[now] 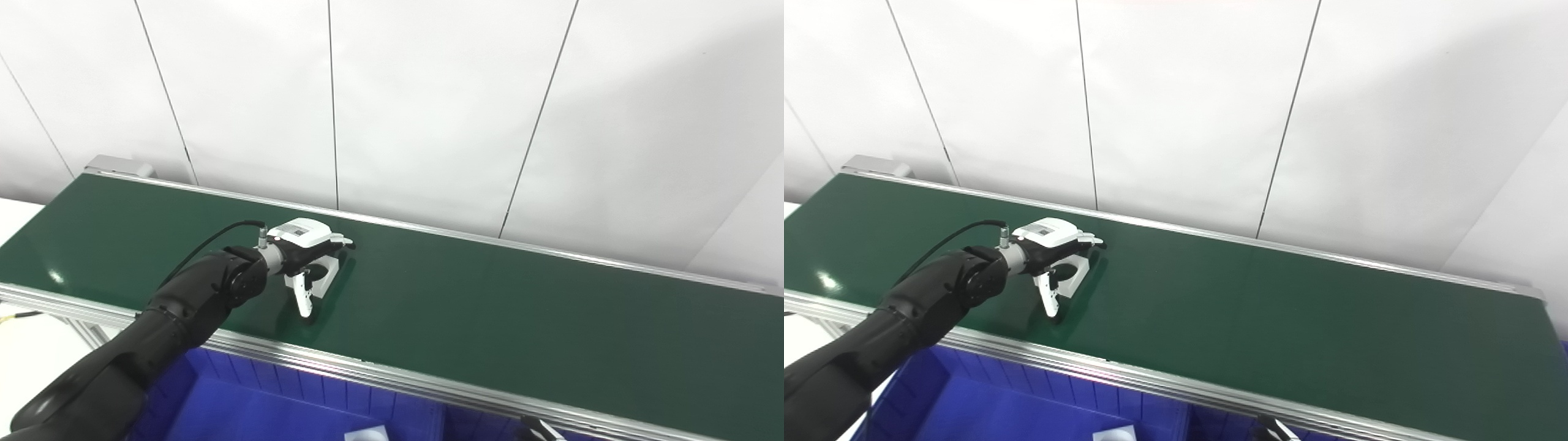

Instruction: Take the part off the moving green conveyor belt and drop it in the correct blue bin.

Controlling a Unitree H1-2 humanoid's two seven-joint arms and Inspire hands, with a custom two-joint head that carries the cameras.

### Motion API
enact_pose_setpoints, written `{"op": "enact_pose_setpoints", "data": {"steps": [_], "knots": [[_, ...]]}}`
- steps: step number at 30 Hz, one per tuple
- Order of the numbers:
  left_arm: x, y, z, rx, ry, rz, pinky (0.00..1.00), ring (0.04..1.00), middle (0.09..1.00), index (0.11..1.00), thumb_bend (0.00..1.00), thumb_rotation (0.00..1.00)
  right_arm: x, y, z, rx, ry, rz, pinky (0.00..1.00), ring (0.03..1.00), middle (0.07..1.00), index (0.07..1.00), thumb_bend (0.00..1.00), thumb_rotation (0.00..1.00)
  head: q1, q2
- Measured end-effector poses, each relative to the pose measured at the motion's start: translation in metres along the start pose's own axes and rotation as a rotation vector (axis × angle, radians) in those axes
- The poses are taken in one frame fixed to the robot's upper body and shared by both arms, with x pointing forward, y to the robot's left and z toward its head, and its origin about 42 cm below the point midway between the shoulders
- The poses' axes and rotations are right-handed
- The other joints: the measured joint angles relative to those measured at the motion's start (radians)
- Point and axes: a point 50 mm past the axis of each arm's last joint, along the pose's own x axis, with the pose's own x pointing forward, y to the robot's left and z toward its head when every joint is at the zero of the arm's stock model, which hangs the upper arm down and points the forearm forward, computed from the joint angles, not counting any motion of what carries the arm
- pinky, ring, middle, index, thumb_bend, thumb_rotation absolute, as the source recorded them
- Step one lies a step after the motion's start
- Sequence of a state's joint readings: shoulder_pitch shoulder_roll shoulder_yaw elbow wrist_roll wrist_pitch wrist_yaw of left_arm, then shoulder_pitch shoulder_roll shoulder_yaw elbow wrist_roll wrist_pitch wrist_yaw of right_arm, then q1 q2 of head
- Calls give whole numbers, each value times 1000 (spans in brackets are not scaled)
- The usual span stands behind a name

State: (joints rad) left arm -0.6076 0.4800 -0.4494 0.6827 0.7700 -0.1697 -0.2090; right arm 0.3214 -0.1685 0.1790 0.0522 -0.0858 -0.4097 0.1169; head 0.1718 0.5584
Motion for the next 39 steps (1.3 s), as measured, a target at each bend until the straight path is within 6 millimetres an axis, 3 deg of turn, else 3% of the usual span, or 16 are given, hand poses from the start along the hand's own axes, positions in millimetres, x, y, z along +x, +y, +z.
{"op": "enact_pose_setpoints", "data": {"steps": [3, 4, 6, 10, 15, 20, 24, 27, 29, 32, 35, 39], "knots": [[4, 4, 4, -15, 26, 7, 506, 588, 688, 697, 489, 9, -1, 1, 1, -1, 0, 0, 737, 786, 797, 845, 795, 202, 2, 3], [6, 7, 3, -12, 41, 8, 513, 578, 642, 563, 492, 36, -1, 1, 1, 0, -1, 0, 737, 787, 797, 845, 792, 206, 2, 6], [10, 14, 0, -8, 83, -9, 511, 569, 621, 517, 497, 44, 0, 2, 1, 4, -4, -6, 735, 786, 797, 843, 791, 208, 2, 6], [16, 18, 2, 4, 116, -27, 522, 573, 609, 492, 509, 51, -3, 4, 0, 10, 4, -12, 743, 789, 795, 841, 787, 212, 2, 6], [24, 27, 12, 41, 140, -78, 389, 470, 484, 491, 521, 2, 0, 2, 1, 4, -3, -17, 757, 797, 797, 841, 784, 214, 2, 8], [22, 30, 15, 19, 155, -75, 472, 546, 541, 464, 514, 0, 2, 1, 2, 3, -9, -21, 765, 801, 802, 846, 780, 221, 0, 17], [1, 24, 5, -66, 144, -49, 429, 514, 531, 472, 515, 0, 1, 2, 2, 3, -7, -23, 769, 803, 804, 847, 779, 222, -14, 26], [-24, 27, -5, -153, 126, 1, 380, 448, 475, 499, 519, 0, 0, 3, 3, 4, -9, -26, 776, 809, 806, 852, 775, 225, -55, 52], [-38, 35, -10, -195, 107, 54, 347, 417, 451, 506, 518, 0, 0, 5, 4, 2, -11, -27, 775, 809, 806, 853, 776, 233, -55, 52], [-68, 59, -10, -295, 45, 186, 368, 410, 479, 520, 501, 0, 5, 8, 10, 2, -35, -25, 779, 810, 807, 856, 781, 252, -165, 104], [-92, 78, -6, -401, -69, 310, 366, 405, 484, 525, 496, 0, 10, 13, 18, 16, -67, -29, 772, 803, 806, 859, 775, 252, -192, 118], [-107, 62, -11, -515, -170, 350, 392, 426, 492, 513, 497, 0, 11, 21, 20, 9, -69, -28, 759, 800, 803, 857, 783, 281, -247, 152]]}}
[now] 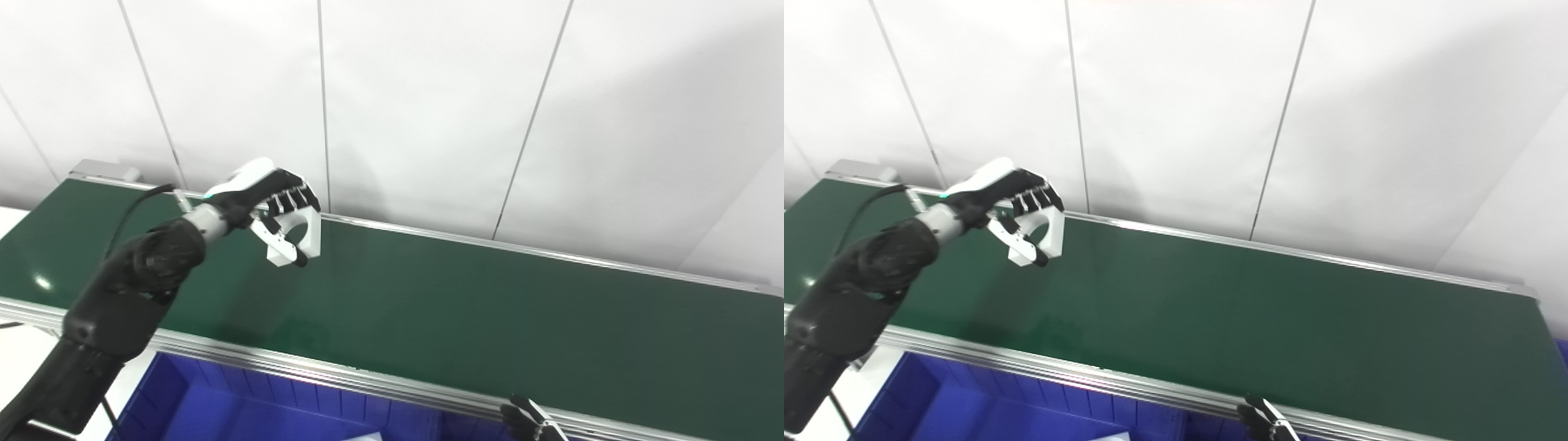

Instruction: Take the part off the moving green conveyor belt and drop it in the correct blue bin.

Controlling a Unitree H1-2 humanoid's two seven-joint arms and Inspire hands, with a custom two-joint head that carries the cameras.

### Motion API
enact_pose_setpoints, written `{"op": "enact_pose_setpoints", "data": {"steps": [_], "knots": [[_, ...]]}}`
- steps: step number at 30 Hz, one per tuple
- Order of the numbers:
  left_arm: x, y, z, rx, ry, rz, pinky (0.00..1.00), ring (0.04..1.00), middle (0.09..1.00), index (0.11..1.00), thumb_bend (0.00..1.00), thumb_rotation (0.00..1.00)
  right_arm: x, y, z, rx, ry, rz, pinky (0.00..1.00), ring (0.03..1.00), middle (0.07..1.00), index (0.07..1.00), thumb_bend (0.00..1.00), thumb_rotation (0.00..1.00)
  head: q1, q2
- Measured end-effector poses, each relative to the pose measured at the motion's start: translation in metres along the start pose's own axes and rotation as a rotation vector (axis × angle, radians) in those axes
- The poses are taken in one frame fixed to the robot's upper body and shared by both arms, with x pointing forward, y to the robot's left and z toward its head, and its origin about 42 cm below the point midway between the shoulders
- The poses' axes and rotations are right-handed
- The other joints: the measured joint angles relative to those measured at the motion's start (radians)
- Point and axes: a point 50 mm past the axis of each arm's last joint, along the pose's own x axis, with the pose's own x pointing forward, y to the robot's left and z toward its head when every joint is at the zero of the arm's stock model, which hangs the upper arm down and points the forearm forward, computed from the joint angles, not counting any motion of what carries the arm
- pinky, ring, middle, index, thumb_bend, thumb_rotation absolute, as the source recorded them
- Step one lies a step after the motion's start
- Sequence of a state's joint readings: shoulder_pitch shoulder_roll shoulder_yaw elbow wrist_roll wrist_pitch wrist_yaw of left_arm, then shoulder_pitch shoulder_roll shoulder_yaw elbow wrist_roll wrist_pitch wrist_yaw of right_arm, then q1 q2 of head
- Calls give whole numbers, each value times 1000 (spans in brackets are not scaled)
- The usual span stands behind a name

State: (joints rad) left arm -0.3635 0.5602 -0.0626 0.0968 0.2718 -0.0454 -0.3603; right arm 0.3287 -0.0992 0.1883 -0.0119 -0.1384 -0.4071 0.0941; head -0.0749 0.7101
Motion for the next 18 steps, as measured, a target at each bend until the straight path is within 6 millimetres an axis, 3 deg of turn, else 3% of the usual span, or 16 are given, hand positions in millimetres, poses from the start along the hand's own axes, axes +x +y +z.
{"op": "enact_pose_setpoints", "data": {"steps": [8, 10, 14, 16, 18], "knots": [[-36, -49, -7, -216, -120, 33, 340, 400, 481, 519, 497, 0, 6, 10, 7, -4, -3, -32, 768, 801, 807, 862, 786, 294, -46, 43], [-41, -59, -6, -240, -144, 36, 230, 432, 446, 507, 498, 0, 7, 12, 8, -5, -5, -35, 765, 797, 805, 860, 784, 293, -51, 54], [-54, -88, -9, -272, -168, 5, 244, 443, 454, 514, 498, 0, 8, 12, 11, -14, -9, -37, 765, 793, 803, 856, 784, 281, -74, 85], [-62, -105, -11, -303, -149, -16, 270, 386, 473, 528, 494, 0, 8, 12, 13, -12, -11, -41, 766, 794, 804, 856, 784, 269, -83, 103], [-69, -123, -10, -332, -134, -46, 343, 404, 484, 527, 495, 0, 10, 12, 15, -12, -11, -43, 756, 793, 803, 854, 786, 282, -91, 120]]}}
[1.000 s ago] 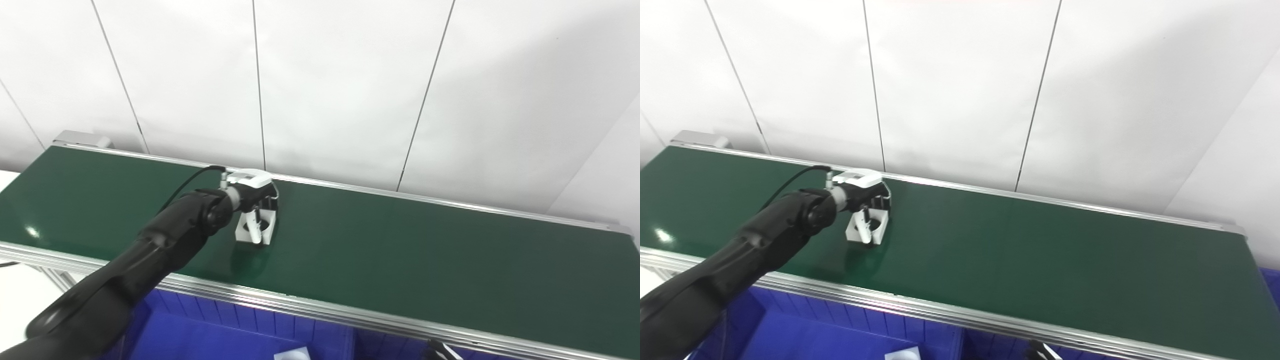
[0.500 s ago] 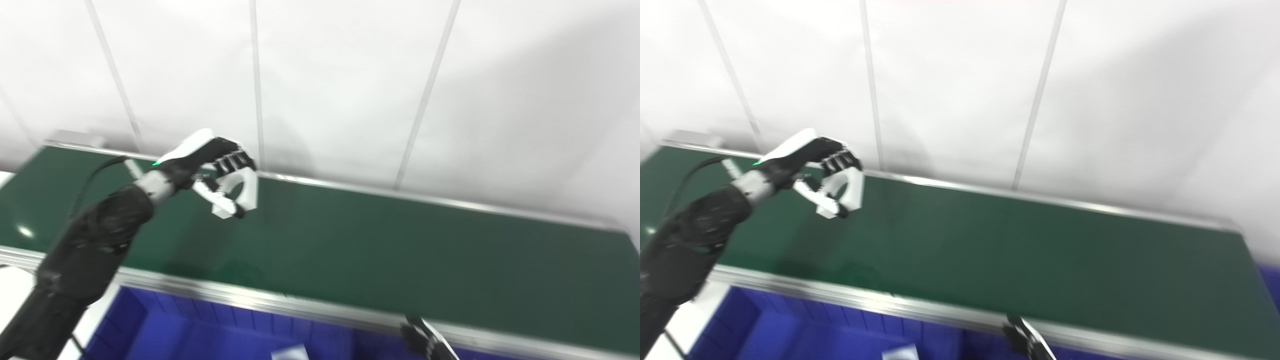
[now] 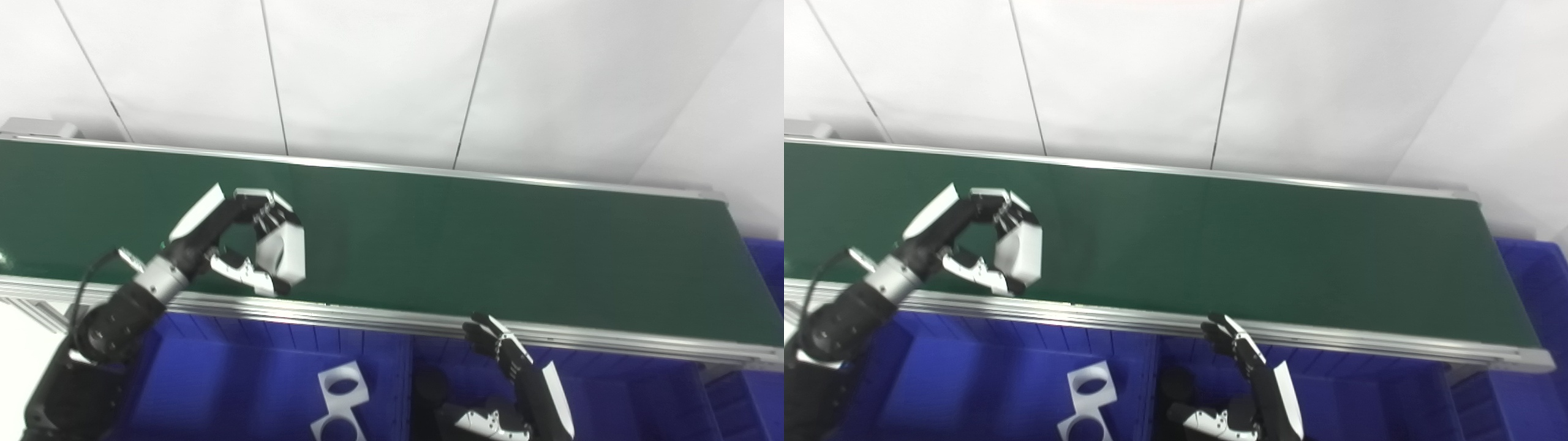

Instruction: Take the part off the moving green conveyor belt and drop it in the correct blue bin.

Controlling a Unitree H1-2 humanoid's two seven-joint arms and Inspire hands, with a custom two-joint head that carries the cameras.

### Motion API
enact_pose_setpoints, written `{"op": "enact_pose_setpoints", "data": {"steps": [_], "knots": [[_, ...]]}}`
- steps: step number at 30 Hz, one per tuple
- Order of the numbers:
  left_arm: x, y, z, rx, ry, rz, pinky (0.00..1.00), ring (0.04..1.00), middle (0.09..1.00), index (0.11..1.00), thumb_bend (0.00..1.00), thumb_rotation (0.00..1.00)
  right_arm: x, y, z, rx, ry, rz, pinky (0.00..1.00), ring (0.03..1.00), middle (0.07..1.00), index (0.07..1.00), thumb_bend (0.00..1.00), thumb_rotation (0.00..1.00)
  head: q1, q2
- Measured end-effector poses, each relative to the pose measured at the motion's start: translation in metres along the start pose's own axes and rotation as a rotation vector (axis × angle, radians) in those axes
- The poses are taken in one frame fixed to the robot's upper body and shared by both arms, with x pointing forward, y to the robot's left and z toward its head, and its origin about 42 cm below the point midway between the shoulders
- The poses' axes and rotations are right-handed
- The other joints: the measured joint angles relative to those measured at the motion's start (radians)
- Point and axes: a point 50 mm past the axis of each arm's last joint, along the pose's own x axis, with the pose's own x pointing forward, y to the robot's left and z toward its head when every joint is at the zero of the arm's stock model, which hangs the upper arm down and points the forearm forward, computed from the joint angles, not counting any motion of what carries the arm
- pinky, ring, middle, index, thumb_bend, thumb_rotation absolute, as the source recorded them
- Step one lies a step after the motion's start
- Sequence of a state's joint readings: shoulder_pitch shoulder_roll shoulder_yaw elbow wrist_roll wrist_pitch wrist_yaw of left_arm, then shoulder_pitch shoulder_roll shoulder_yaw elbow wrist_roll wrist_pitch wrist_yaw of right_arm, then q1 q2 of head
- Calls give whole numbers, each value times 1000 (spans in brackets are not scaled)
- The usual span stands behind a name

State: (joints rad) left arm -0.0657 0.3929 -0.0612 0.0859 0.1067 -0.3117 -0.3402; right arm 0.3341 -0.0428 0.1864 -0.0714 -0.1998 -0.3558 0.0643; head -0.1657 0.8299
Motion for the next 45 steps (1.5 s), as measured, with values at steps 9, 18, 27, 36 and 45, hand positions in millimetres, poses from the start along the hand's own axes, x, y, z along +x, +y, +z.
{"op": "enact_pose_setpoints", "data": {"steps": [9, 18, 27, 36, 45], "knots": [[-24, -85, -9, -79, 78, -154, 343, 400, 483, 526, 495, 0, 8, -1, 6, -20, -2, 0, 734, 781, 793, 851, 778, 282, -37, 26], [-28, -126, 0, 37, 178, -303, 381, 397, 464, 549, 492, 0, 4, 0, 9, -35, 15, -10, 746, 784, 798, 851, 772, 274, -29, 21], [-35, -146, -6, 259, 264, -431, 647, 737, 793, 787, 568, 32, 0, 1, 11, -31, 18, -15, 749, 793, 806, 851, 777, 278, -28, 20], [-37, -150, -2, 361, 328, -508, 853, 981, 998, 965, 831, 386, -2, 1, 11, -30, 30, -18, 746, 794, 804, 854, 775, 284, -29, 20], [-43, -126, -4, 3, 282, -371, 895, 959, 982, 948, 978, 407, -3, 1, 11, -34, 39, -14, 745, 802, 816, 858, 800, 313, -41, 12]]}}
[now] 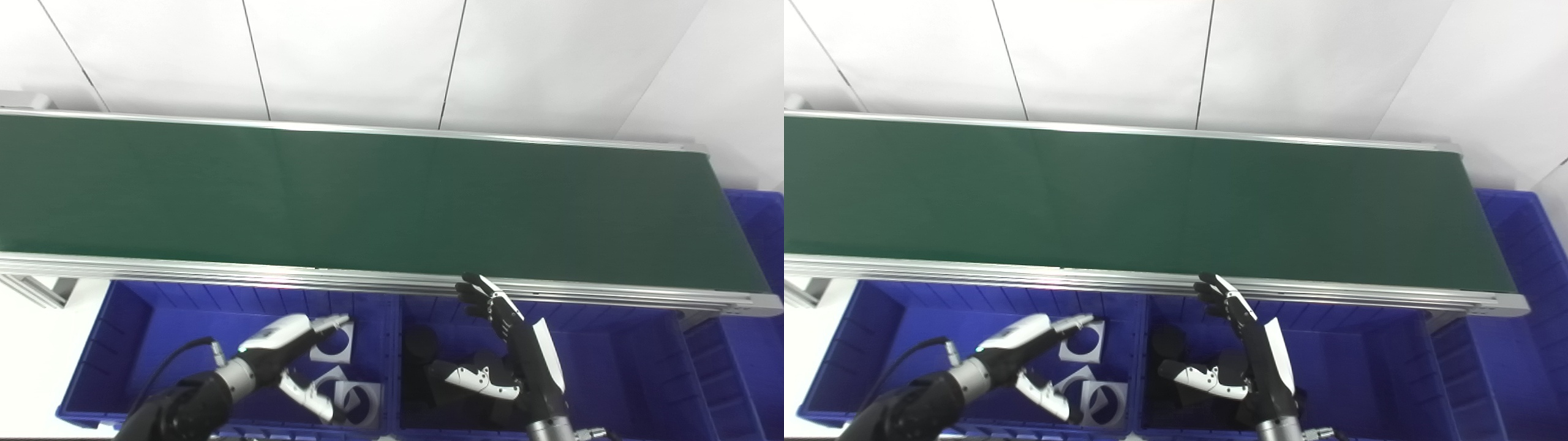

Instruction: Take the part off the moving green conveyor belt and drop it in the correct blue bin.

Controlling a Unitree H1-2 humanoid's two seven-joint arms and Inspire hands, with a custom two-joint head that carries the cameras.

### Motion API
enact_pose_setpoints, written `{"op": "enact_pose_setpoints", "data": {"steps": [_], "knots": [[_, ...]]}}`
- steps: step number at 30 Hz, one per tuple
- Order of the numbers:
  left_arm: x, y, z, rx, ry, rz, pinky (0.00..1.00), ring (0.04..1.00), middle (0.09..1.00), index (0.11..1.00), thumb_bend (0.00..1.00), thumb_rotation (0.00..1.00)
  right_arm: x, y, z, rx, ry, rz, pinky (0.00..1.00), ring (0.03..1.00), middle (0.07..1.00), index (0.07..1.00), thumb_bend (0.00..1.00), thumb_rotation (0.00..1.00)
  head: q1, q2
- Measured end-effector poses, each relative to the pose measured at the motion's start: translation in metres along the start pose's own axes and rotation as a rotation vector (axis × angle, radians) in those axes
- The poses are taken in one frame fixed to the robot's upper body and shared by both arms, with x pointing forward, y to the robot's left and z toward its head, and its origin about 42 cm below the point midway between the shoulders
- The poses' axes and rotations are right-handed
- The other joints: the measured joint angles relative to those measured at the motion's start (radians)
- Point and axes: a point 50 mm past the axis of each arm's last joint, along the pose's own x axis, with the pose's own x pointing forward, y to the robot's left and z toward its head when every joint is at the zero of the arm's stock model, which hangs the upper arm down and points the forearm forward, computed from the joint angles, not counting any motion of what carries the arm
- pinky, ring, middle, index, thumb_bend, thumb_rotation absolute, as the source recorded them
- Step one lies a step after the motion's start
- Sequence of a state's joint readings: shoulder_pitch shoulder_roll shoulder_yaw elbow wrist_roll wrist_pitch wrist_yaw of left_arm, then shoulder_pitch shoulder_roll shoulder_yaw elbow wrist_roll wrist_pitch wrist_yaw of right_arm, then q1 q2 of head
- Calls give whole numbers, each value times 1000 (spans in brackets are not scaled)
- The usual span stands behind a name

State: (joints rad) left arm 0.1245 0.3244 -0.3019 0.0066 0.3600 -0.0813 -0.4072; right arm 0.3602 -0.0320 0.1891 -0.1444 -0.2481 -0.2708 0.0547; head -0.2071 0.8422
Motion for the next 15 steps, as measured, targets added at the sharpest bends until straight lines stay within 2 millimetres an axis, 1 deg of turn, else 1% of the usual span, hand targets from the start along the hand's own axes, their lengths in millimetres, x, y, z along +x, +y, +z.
{"op": "enact_pose_setpoints", "data": {"steps": [3, 4, 7, 10, 12, 15], "knots": [[-5, -3, -2, -195, -113, 67, 868, 927, 958, 930, 952, 399, 0, 0, 0, -4, 4, 2, 744, 802, 816, 858, 798, 307, -2, -5], [-5, -6, -3, -237, -143, 76, 861, 921, 953, 927, 948, 399, 0, 0, 0, -6, 5, 3, 744, 803, 816, 858, 798, 305, -2, -5], [-7, -13, -3, -354, -225, 119, 832, 888, 909, 891, 945, 360, 0, 1, 0, -6, 12, 5, 748, 805, 819, 860, 794, 303, -9, -9], [-9, -15, -3, -422, -285, 171, 832, 868, 873, 866, 932, 332, 0, 1, 0, -4, 19, 6, 758, 810, 823, 863, 799, 298, -15, -11], [-8, -17, -4, -457, -317, 208, 824, 859, 865, 858, 930, 318, -1, 1, -1, -3, 25, 7, 756, 809, 823, 864, 800, 302, -15, -12], [-7, -22, -7, -500, -343, 255, 822, 855, 864, 852, 893, 290, -1, 1, -1, -6, 36, 9, 750, 802, 823, 865, 798, 309, -14, -12]]}}
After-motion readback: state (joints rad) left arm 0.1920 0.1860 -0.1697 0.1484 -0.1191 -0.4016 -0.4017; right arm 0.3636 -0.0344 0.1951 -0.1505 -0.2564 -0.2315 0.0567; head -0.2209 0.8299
